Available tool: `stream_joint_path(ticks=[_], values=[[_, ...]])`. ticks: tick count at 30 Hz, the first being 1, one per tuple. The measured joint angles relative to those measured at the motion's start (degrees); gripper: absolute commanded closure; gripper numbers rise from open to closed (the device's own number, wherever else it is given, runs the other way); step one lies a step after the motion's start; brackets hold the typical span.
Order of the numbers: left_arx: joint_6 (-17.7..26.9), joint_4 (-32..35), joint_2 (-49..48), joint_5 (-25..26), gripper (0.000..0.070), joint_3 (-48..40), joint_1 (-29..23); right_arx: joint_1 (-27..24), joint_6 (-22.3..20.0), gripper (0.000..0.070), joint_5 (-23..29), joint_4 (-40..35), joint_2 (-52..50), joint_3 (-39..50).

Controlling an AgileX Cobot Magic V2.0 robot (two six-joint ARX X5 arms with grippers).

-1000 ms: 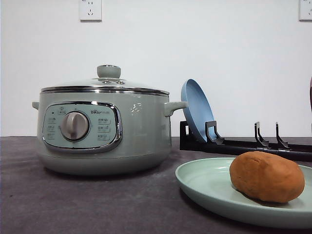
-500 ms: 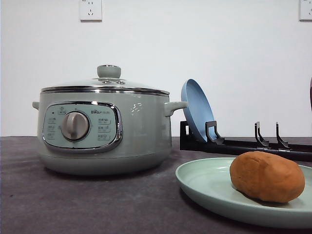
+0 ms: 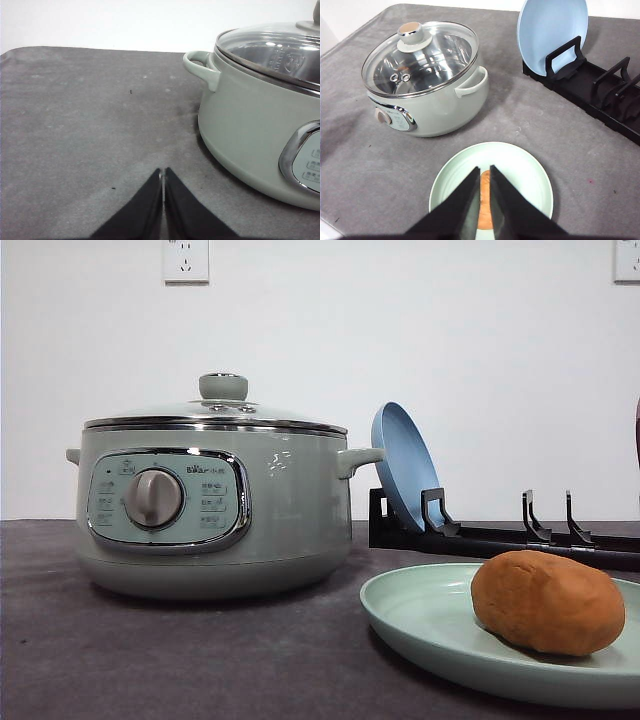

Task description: Transfer potato from steamer to green plate

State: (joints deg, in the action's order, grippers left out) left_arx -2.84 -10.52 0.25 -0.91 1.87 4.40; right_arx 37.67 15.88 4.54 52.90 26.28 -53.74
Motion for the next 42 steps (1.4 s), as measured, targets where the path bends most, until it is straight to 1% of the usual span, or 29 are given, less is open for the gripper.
stream_joint_path(ticks=[5, 7, 9, 12, 14, 16, 19, 22, 26, 31, 37, 42], values=[[0.01, 0.0, 0.0, 0.0, 0.07, 0.0, 0.0, -0.32, -0.08, 0.0678, 0.67, 0.0, -0.04, 0.0], [0.01, 0.0, 0.0, 0.0, 0.07, 0.0, 0.0, -2.75, -0.55, 0.0678, 3.01, -0.06, -0.57, 0.01], [0.01, 0.0, 0.0, 0.0, 0.07, 0.0, 0.0, -6.71, -1.35, 0.0678, 3.65, -1.7, -1.66, 0.74], [0.01, 0.0, 0.0, 0.01, 0.07, 0.0, 0.0, -14.56, -3.17, 0.068, 3.16, -7.59, -4.63, 5.13], [0.01, 0.0, 0.0, 0.0, 0.07, 0.0, 0.0, -19.65, -5.06, 0.068, 1.04, -13.14, -7.13, 9.97], [0.01, 0.0, 0.0, 0.0, 0.07, 0.0, 0.0, -24.55, -8.08, 0.068, -2.32, -19.87, -10.53, 16.55], [0.01, 0.0, 0.0, 0.01, 0.07, 0.0, 0.0, -30.44, -12.43, 0.068, -7.35, -29.05, -16.01, 26.86], [0.02, 0.0, 0.0, 0.0, 0.07, 0.0, 0.0, -34.29, -14.35, 0.068, -8.5, -34.35, -20.11, 35.59], [0.04, 0.0, 0.0, 0.0, 0.07, 0.0, 0.0, -36.65, -15.13, 0.068, -8.72, -34.95, -23.71, 42.31], [0.22, 0.0, 0.0, 0.0, 0.07, 0.0, 0.0, -37.03, -15.72, 0.068, -8.51, -35.95, -26.1, 44.71], [0.31, 0.0, 0.0, 0.0, 0.07, 0.0, 0.0, -37.03, -16.07, 0.068, -7.69, -36.14, -26.08, 47.06], [0.36, 0.0, 0.0, 0.0, 0.07, 0.0, 0.0, -37.03, -16.09, 0.068, -7.67, -39.2, -26.09, 50.2]])
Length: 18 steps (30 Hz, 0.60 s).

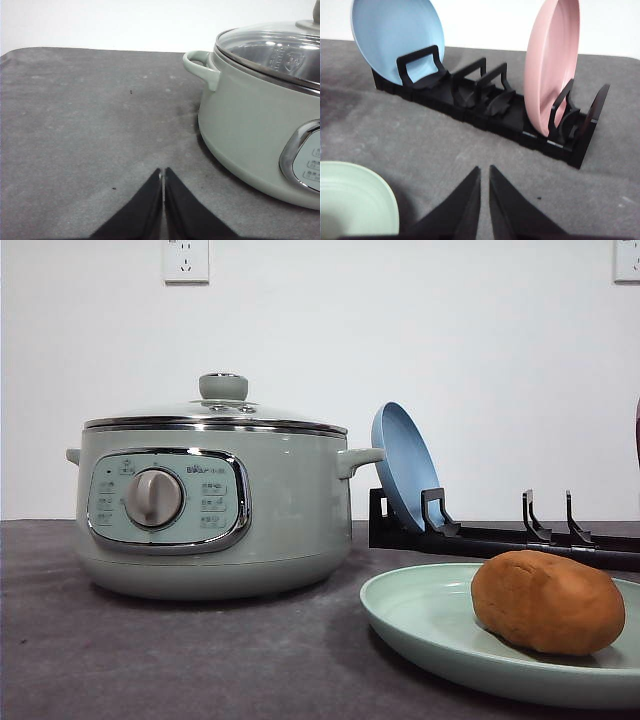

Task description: Transfer potato from steamer to green plate

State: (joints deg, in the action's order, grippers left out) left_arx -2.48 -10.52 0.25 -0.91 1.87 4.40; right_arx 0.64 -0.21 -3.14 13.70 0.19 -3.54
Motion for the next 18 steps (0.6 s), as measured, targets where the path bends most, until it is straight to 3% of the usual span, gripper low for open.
stream_joint_path(ticks=[18], values=[[0.0, 0.0, 0.0, 0.0, 0.07, 0.0, 0.0, 1.96, -0.02, 0.068, 3.73, -3.45, 0.1, 2.32]])
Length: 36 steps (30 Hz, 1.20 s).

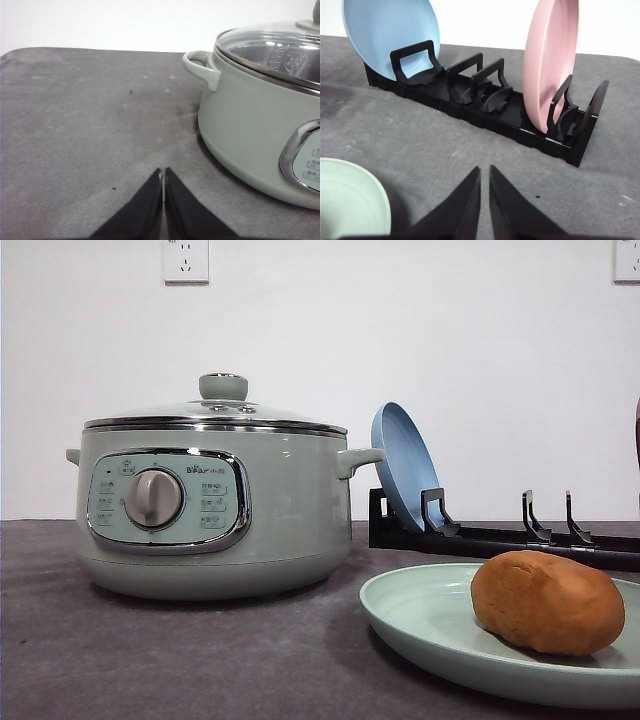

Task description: Transfer potato from steamer to green plate

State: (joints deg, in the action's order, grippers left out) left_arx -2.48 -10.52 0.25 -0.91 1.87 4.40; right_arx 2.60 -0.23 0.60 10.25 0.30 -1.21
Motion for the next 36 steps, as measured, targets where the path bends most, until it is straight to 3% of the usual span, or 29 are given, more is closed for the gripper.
stream_joint_path(ticks=[36], values=[[0.0, 0.0, 0.0, 0.0, 0.07, 0.0, 0.0, -0.1, 0.0, 0.068, 0.2, -0.65, 0.0, 0.2]])
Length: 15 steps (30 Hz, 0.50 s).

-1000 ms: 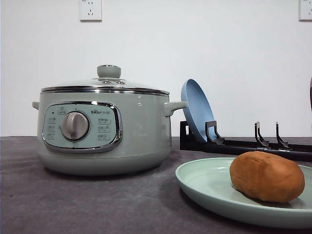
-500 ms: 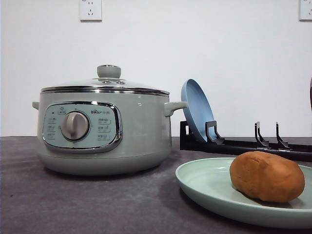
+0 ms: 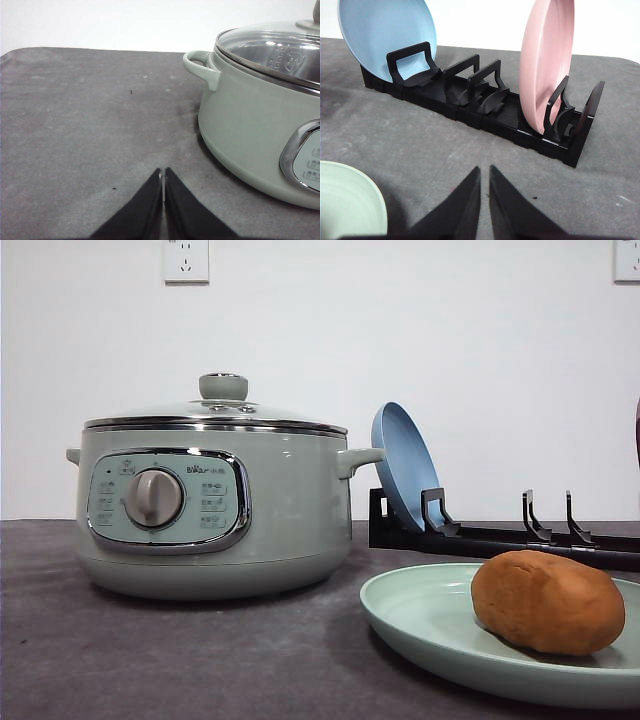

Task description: Transfer potato from steamer to green plate

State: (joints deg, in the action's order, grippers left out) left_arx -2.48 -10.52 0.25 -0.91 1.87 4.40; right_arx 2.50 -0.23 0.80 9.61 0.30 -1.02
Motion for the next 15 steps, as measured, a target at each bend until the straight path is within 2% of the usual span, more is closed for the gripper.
stream_joint_path(ticks=[15], values=[[0.0, 0.0, 0.0, 0.0, 0.07, 0.0, 0.0, 0.0, 0.0, 0.068, 0.0, 0.0, 0.0, 0.0]])
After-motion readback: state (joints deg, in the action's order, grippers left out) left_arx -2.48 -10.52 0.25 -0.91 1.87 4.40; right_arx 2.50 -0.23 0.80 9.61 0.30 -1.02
